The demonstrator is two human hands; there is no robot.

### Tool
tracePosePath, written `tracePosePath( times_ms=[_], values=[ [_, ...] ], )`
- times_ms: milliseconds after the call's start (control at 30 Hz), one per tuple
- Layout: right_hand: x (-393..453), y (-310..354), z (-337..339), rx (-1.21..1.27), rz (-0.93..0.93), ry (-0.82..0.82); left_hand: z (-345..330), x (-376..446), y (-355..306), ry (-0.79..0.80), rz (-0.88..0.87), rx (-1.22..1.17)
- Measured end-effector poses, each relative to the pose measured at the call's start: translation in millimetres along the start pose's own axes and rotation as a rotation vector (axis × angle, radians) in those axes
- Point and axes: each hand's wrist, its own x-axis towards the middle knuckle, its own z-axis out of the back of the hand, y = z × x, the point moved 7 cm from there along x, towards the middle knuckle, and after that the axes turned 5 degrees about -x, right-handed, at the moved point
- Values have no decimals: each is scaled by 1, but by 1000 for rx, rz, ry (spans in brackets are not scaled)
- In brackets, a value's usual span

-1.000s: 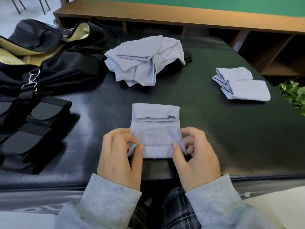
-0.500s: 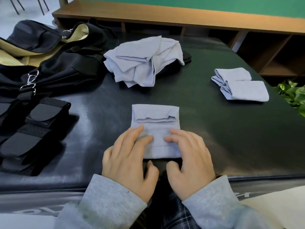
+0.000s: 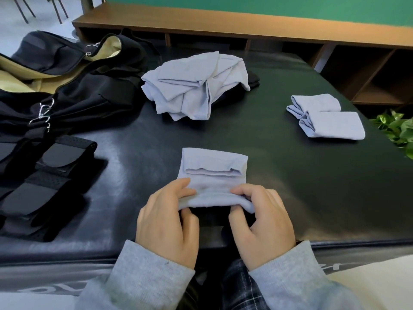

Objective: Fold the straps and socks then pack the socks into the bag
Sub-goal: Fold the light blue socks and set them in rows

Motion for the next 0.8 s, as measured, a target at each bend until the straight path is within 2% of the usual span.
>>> tracePosePath(
  times_ms=[167, 433, 533, 667, 800],
  values=[
    [-1, -6, 1, 87, -113, 25, 4, -1, 4, -68, 47, -110],
    [-2, -8, 4, 146, -179, -40, 9, 0, 11, -160, 151, -97],
    [-2, -11, 3, 109, -197, -27, 11, 2, 9, -157, 137, -79],
    [0, -4, 7, -36, -45, -123, 6, 4, 9, -87, 98, -3],
    [-1, -3, 9, -31, 3, -198, 2, 6, 2, -52, -51, 166]
  ],
)
